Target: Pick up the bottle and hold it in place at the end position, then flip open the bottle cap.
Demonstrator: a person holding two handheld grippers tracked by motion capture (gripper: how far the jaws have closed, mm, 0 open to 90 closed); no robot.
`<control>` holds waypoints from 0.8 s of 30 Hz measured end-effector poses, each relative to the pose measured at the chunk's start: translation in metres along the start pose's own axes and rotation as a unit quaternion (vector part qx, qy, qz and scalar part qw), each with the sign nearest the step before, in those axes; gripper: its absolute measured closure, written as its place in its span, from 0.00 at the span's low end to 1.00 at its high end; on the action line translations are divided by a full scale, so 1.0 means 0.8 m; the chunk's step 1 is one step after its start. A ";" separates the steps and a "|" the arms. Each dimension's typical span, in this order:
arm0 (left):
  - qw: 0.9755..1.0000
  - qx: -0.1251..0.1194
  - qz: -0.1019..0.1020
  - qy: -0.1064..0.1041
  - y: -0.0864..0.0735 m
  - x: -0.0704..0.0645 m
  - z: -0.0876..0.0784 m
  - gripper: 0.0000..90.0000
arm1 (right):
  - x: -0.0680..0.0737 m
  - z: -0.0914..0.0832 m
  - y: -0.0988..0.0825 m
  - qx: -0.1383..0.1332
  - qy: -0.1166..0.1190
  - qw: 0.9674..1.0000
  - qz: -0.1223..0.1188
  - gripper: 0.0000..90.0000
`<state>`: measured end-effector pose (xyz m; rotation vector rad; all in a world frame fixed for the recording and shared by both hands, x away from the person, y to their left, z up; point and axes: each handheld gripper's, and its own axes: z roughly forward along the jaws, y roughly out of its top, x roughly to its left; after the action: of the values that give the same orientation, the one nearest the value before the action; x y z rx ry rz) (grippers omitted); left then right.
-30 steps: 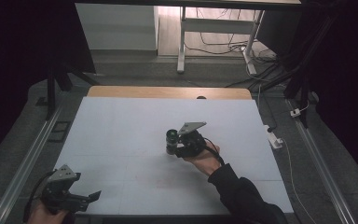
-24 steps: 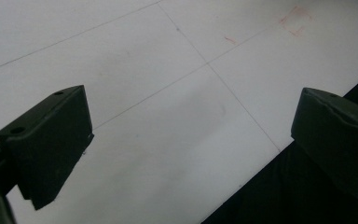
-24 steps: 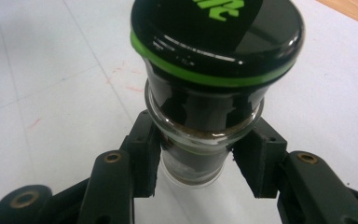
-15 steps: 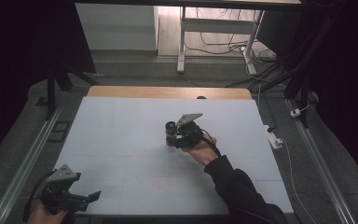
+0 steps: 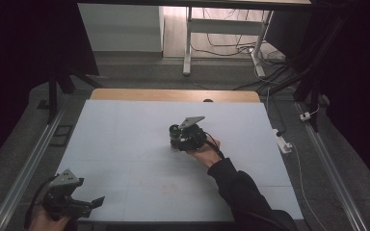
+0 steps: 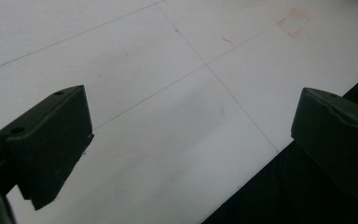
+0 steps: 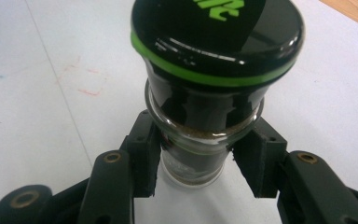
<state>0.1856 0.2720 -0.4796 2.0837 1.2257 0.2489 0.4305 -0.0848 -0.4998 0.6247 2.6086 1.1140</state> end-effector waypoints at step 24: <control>1.000 -0.002 -0.012 -0.012 -0.001 0.003 -0.001 0.00 | -0.001 0.002 -0.008 -0.012 0.003 1.000 0.005 0.59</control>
<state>0.1857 0.2743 -0.4796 2.0618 1.2344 0.2156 0.4296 -0.0879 -0.5060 0.6301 2.5962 1.1483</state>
